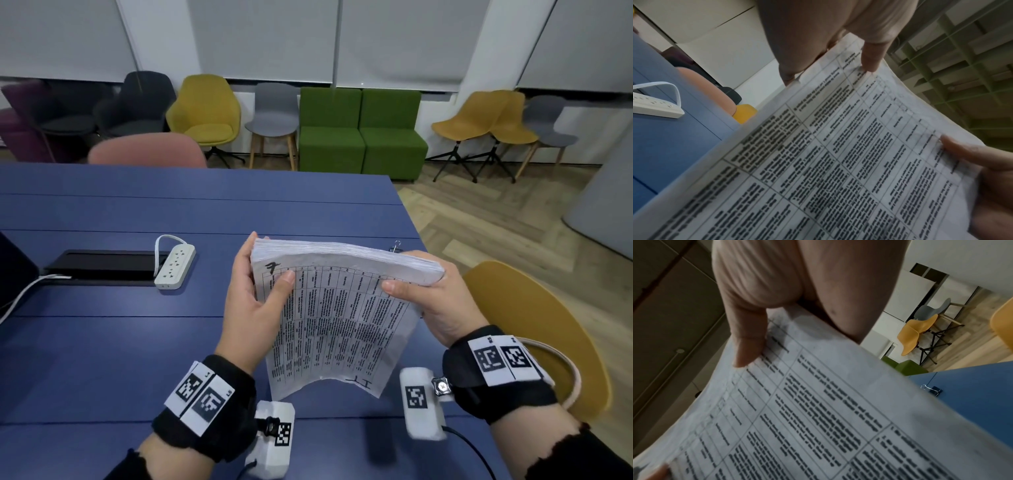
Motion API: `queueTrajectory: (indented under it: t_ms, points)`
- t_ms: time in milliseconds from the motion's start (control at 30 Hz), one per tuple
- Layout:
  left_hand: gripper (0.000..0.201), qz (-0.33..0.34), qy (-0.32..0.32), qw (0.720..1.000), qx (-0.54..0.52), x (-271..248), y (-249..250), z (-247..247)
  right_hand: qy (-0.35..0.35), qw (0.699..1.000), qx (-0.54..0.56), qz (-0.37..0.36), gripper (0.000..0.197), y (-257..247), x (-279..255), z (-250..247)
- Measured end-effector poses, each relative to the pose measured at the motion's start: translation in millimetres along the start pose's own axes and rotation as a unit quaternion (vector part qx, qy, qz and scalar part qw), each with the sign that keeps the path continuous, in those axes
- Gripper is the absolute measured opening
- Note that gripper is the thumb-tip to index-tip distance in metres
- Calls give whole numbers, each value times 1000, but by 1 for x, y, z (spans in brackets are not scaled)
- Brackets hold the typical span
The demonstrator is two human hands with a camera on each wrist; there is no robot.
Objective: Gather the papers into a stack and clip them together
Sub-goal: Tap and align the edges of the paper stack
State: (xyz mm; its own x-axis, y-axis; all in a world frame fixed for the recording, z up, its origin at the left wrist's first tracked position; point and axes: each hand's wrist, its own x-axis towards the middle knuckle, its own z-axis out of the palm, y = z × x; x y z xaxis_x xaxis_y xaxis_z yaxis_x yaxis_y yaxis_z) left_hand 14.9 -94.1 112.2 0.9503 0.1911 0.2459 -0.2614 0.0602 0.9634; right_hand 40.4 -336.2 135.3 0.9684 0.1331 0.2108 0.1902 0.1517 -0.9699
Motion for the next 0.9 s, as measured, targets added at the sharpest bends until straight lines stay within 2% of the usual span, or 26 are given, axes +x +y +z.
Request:
queueTrajectory:
  t_ms: [100,167,233,400,567,733,900]
  points:
    - [67,19,44,998,34,-3,0,2,0,1000,-3,1,44,2,-1,-1]
    - [57,43,98,993,47,-6,-1,1,6,1000,-2,5,44,3,0,-2]
    - [42,58,125,989,62,-9,0,-1,7,1000,-3,7,52,3,0,-2]
    - [24,61,133,987,66,-9,4,-2,16,1000,2,7,61,4,1,-1]
    - [29,70,147,985,60,-8,7,0,20,1000,0,7,62,5,2,2]
    - [22,70,152,983,72,-9,4,0,22,1000,-3,4,54,4,2,2]
    - [28,75,102,991,37,-9,10,3,23,1000,-11,6,47,4,1,1]
